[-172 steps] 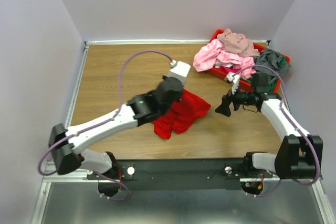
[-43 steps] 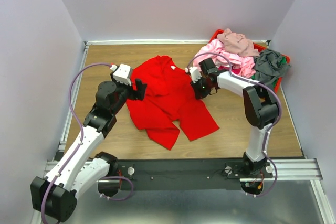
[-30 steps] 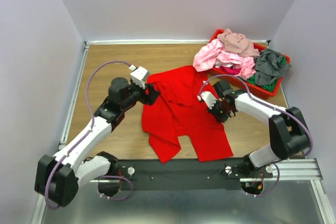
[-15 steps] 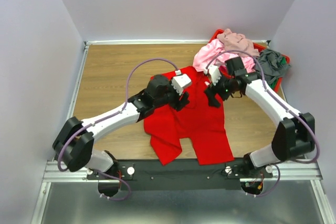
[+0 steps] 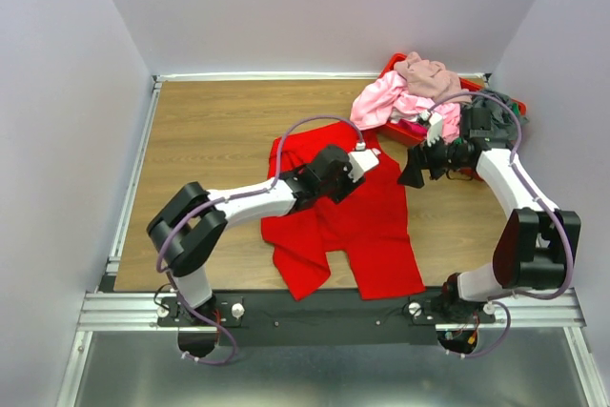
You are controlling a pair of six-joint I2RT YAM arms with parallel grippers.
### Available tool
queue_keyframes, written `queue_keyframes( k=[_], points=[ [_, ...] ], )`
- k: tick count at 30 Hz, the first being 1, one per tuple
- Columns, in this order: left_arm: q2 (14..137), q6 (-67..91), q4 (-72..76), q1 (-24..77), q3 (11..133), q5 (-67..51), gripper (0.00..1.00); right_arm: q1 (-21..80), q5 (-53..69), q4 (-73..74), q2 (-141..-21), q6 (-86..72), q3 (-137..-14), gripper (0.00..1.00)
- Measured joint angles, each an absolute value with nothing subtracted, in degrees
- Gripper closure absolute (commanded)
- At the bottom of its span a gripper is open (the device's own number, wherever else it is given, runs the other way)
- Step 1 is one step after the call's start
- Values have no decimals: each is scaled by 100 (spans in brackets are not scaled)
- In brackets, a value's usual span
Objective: Fold and stack the t-shirts
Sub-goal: Flatten the tshirt out
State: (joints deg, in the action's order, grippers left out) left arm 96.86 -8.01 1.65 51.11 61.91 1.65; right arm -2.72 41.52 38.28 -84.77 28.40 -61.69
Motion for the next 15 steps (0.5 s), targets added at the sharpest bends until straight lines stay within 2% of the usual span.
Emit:
queue_keyframes(
  k=[15],
  points=[
    [10759,-1125,-628,5441,6652,1675,50,-399,4416,3564,-8342,2740,-5861,0]
  ],
)
